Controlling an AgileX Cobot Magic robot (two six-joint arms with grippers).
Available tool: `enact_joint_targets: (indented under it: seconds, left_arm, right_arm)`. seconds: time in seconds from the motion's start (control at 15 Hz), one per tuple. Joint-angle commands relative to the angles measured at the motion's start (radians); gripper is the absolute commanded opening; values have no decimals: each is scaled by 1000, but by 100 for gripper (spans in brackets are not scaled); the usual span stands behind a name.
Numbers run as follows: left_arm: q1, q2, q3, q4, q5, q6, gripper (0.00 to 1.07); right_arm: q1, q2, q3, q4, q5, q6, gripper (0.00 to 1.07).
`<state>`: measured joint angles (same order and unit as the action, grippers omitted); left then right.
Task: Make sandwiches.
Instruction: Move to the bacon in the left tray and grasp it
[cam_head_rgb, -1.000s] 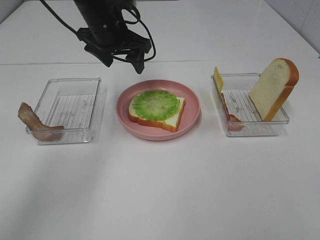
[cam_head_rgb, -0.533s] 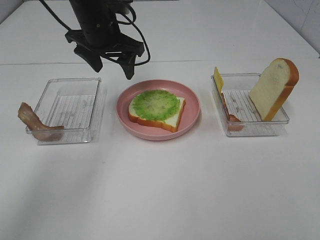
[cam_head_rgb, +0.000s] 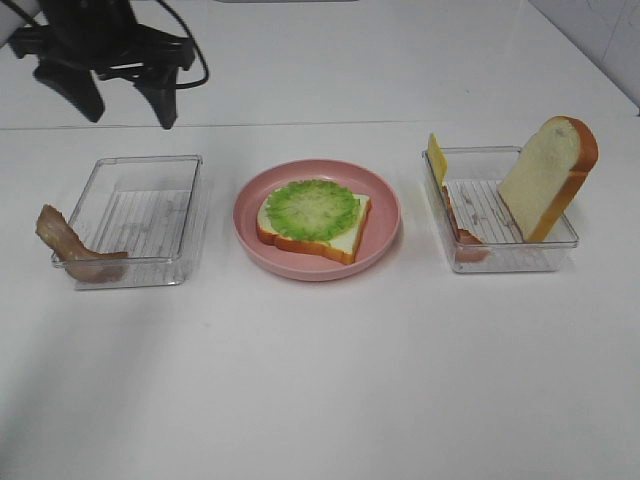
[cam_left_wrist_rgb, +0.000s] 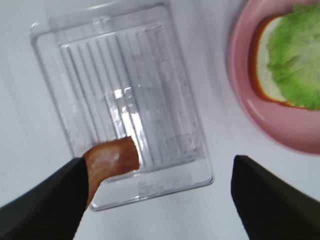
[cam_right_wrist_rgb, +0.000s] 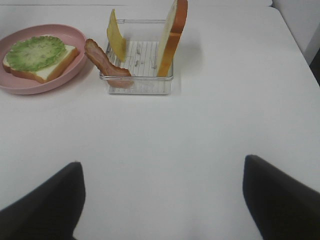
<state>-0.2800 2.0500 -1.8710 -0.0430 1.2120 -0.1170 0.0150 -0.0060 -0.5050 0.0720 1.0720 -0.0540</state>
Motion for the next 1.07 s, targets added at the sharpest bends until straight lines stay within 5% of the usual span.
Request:
enact_joint_targets:
  seconds: [0.07, 0.47, 1.07]
  left_arm:
    - [66, -75, 125, -12, 76, -6, 74]
    - [214, -108, 365, -21, 25, -3, 74]
    - [229, -4, 377, -79, -165, -3, 74]
  right_arm:
    - [-5, -14, 1, -1, -12, -8, 81]
    - [-5, -14, 1, -1, -12, -8, 81]
    - [-5, -14, 1, -1, -12, -8, 81]
